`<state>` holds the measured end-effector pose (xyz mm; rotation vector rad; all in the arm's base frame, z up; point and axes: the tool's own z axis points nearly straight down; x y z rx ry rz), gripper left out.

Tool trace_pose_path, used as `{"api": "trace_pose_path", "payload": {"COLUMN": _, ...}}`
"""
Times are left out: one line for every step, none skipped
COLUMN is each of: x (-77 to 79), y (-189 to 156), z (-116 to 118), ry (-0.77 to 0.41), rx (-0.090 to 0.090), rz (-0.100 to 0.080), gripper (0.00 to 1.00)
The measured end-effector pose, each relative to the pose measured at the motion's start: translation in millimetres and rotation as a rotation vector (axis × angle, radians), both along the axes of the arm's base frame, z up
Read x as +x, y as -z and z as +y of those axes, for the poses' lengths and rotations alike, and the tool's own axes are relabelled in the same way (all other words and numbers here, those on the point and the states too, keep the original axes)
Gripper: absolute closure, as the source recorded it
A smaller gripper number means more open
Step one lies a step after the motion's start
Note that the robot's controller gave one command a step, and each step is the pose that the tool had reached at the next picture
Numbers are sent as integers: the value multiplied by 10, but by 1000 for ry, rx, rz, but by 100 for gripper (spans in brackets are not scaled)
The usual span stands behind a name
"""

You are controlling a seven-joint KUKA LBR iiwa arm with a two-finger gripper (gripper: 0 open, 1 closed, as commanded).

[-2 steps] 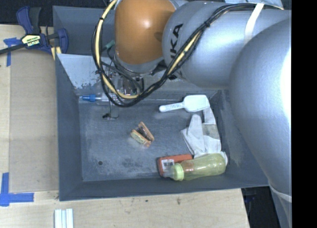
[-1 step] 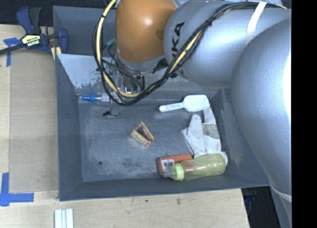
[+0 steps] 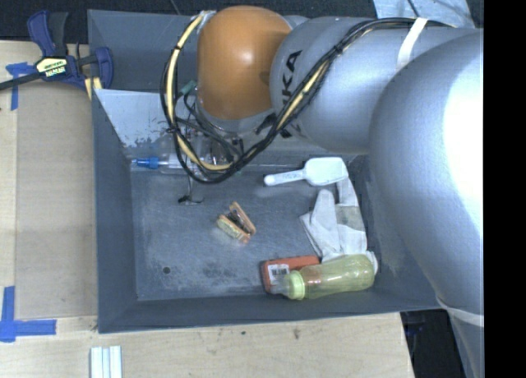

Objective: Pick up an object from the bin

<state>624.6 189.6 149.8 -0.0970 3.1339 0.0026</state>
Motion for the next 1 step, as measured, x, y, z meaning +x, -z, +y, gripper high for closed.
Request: {"api": "trace_pose_path", "payload": {"x": -41, "y": 185, "z": -67, "ry": 150, "rx": -2, "rz": 9, "gripper": 0}}
